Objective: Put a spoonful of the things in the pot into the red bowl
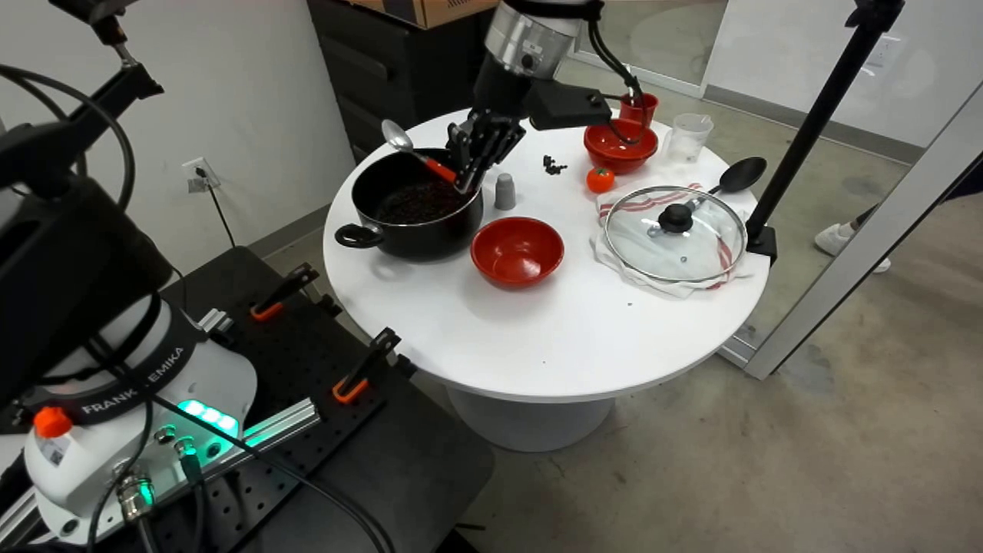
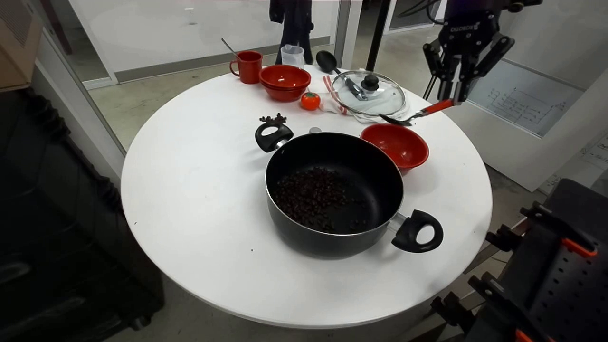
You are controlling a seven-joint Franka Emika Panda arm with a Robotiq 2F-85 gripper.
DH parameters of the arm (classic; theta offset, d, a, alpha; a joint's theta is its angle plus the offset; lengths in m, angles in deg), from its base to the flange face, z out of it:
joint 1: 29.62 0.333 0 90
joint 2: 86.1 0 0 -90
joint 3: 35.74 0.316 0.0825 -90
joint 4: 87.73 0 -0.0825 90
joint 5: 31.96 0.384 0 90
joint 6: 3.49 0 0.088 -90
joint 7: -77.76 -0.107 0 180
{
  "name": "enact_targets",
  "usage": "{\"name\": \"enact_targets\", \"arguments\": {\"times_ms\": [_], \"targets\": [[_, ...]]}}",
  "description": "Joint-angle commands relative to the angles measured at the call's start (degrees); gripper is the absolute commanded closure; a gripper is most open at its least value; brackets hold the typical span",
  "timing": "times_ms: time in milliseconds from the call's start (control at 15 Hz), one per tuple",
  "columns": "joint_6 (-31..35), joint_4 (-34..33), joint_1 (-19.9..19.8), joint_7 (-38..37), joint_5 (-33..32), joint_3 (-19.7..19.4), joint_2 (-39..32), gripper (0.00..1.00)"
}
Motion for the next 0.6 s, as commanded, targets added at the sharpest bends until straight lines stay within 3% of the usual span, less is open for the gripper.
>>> {"name": "enact_targets", "arguments": {"times_ms": [0, 267, 533], "targets": [[2.96, -0.82, 2.44, -1.55, 5.36, 0.28, -1.21, 0.95], [11.66, 2.55, 5.01, -5.79, 1.34, 0.30, -0.45, 0.95], [21.32, 7.52, 5.93, -3.19, 1.43, 1.21, 0.95, 0.95]]}}
